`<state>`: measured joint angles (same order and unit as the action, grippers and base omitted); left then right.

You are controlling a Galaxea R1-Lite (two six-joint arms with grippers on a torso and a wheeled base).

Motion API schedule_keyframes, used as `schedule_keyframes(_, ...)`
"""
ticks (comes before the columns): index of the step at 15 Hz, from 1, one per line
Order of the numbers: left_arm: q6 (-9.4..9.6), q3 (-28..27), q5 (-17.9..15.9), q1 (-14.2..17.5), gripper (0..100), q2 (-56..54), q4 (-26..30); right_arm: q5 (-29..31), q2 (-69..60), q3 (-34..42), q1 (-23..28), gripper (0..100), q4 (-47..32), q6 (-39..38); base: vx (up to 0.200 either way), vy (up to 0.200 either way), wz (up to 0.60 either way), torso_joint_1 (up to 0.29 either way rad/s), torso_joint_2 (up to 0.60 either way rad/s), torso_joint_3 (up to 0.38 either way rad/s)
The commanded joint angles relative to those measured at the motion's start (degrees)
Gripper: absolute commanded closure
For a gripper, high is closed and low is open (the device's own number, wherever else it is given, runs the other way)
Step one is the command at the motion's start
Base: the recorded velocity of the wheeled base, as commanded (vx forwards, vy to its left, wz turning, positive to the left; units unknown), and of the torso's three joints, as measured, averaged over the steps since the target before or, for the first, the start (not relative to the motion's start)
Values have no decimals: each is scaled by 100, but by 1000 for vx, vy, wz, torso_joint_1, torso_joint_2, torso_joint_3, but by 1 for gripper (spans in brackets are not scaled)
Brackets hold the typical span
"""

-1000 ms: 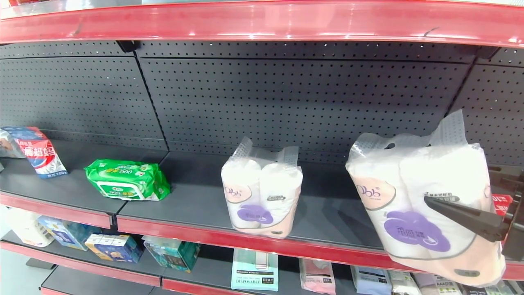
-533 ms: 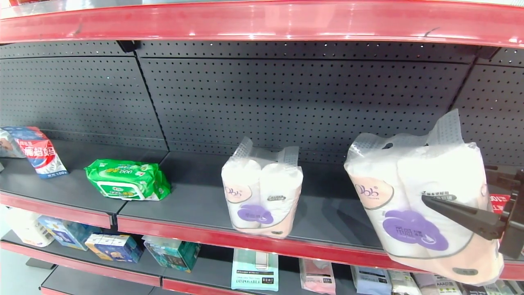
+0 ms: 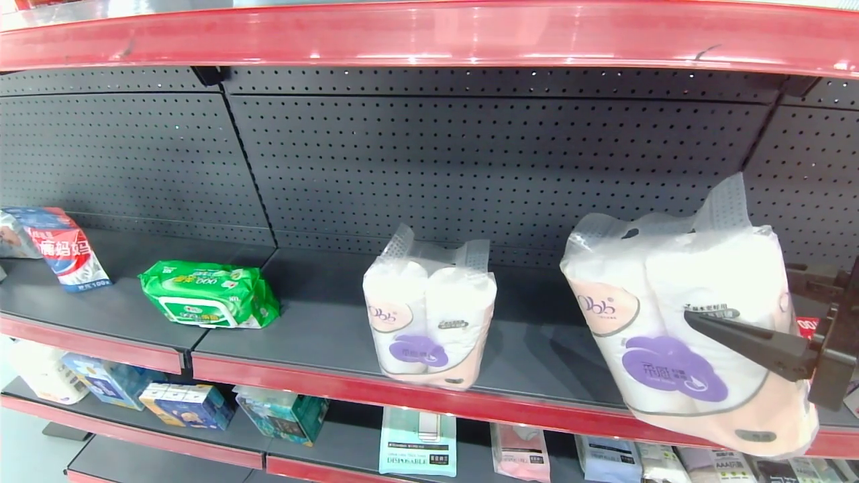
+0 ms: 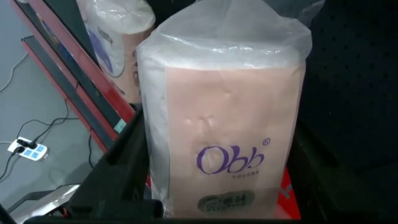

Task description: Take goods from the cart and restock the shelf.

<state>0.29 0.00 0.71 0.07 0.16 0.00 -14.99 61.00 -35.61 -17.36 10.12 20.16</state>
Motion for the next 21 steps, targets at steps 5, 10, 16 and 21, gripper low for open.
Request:
schedule_keyframes(5,6,0,8,1,0,-16,0,5,843,-166,4,100,623,-135,0,0,0,0,0,0)
schedule_keyframes(10,-3,0,0,1,0,-16,0,5,1406,-201,4,100,799,-382,0,0,0,0,0,0)
schedule_keyframes(16,-3,0,0,1,0,-16,0,32,2118,-385,-22,100,1572,-575,0,0,0,0,0,0)
schedule_keyframes(21,-3,0,0,1,0,-16,0,32,2408,-649,-22,100,1616,-812,0,0,0,0,0,0)
